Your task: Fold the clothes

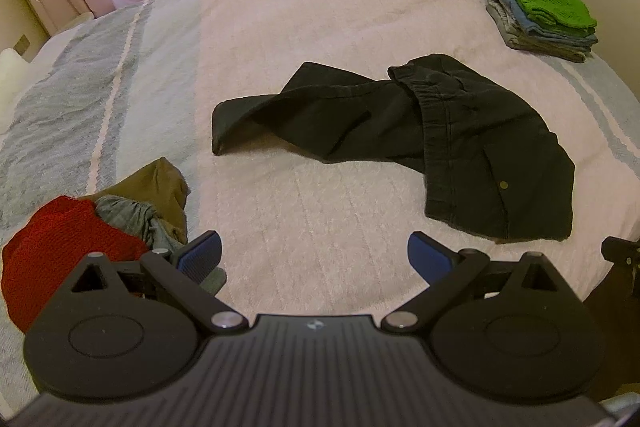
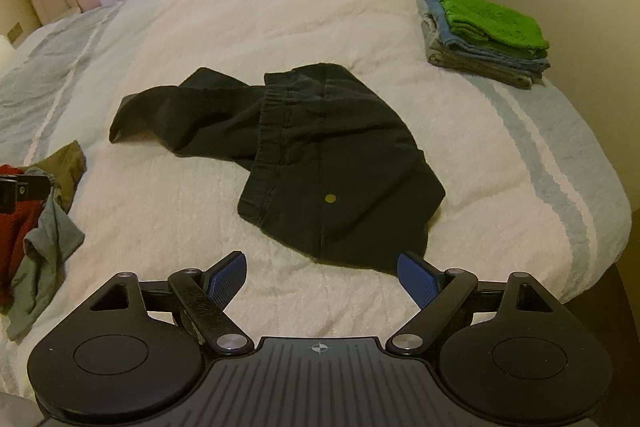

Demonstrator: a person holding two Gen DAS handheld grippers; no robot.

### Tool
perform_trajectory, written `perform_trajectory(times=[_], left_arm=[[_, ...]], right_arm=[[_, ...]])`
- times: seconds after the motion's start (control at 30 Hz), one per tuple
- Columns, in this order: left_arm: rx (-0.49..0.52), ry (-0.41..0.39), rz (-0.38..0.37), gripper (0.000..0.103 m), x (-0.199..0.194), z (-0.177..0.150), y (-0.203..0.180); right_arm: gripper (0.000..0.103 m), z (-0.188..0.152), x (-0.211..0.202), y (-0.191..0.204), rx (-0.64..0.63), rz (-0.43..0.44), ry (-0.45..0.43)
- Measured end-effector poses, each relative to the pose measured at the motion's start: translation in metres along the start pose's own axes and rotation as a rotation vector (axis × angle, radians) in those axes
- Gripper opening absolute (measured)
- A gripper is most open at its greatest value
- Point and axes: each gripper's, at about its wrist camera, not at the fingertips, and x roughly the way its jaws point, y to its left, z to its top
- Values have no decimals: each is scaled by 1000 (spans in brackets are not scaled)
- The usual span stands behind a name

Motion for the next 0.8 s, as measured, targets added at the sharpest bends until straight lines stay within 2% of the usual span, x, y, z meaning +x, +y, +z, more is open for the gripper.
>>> perform_trajectory(times=[0.4,0.8], left_arm=[[31,23,-43,98,18,12,-13],[-12,71,-25,98,36,14,-23]], right_arm=[[85,8,11,-7,-1,-39,32],[86,13,28,-29,-17,-22,60]])
